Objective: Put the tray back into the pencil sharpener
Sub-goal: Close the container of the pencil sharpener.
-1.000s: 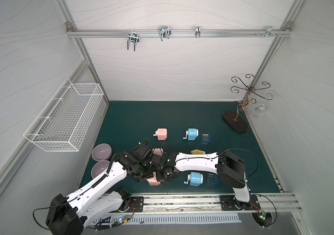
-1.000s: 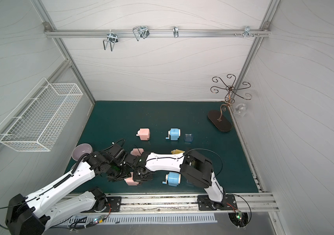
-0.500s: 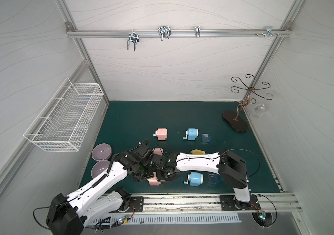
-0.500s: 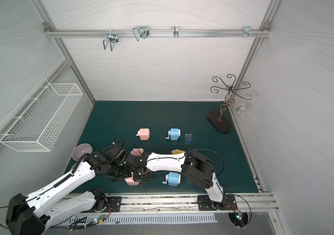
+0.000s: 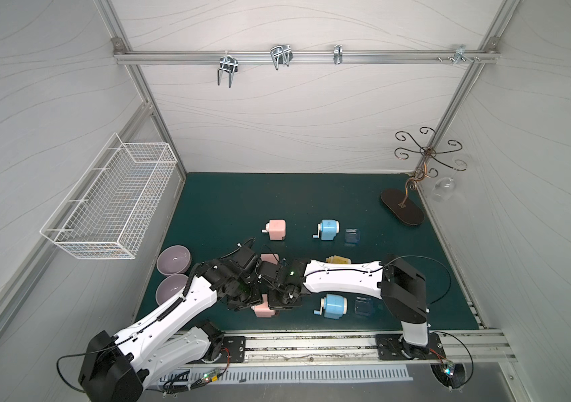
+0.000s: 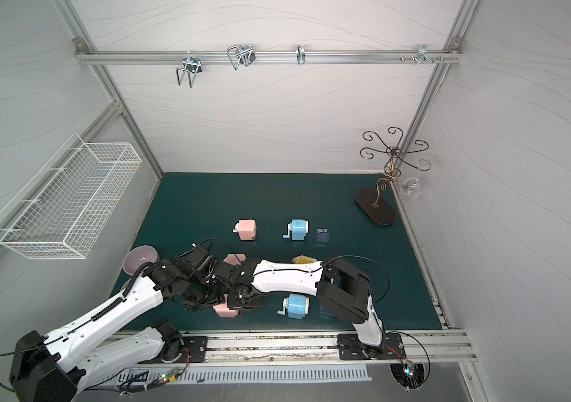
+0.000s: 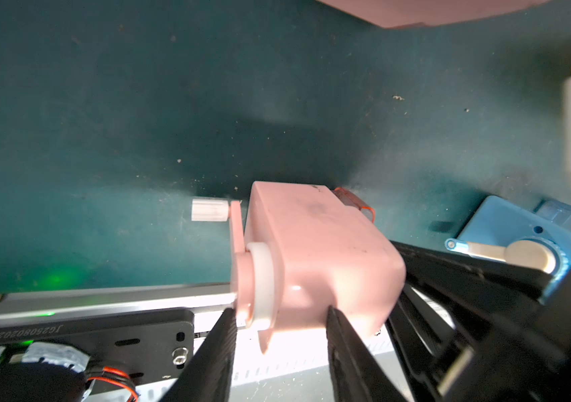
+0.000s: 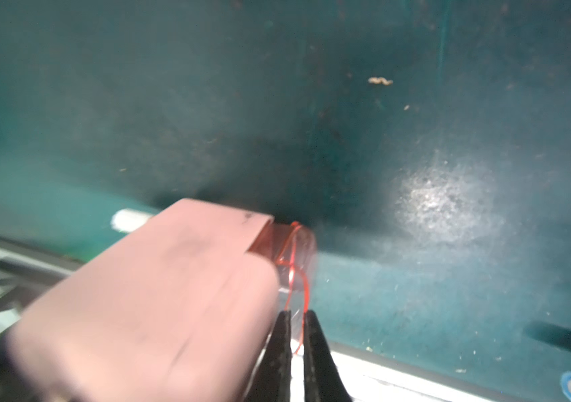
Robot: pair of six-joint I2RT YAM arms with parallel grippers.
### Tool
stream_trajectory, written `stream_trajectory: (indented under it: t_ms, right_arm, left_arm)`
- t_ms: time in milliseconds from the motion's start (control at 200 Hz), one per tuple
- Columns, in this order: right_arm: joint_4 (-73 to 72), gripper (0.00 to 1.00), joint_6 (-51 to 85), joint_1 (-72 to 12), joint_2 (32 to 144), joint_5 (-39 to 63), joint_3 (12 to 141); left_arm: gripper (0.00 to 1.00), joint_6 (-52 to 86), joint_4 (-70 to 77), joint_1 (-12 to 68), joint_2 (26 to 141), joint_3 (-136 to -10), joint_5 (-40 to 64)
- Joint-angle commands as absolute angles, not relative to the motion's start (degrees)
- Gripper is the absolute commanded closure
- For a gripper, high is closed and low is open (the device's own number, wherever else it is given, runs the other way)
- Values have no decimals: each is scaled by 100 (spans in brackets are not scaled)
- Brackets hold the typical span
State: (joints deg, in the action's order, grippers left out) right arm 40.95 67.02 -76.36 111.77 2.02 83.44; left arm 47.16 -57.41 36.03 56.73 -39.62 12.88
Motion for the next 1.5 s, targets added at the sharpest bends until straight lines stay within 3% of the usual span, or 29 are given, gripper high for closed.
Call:
stream_trajectory:
  t_ms: [0,756,1496]
  right_arm:
    - [4159,88,6651,-7691,10900,97,8376]
    - [3913,88,6741,-7429,9732,-218,6957]
    - [2917,92,6426,-7277,10467,775,6748]
  left_arm:
    - [55,4724,-5590,3665,5801,-3821,1244]
    - [55,4744,-5617,3665,5783,-3823,1187]
    - [55,4734,-5608,3665,5810,-3823,1225]
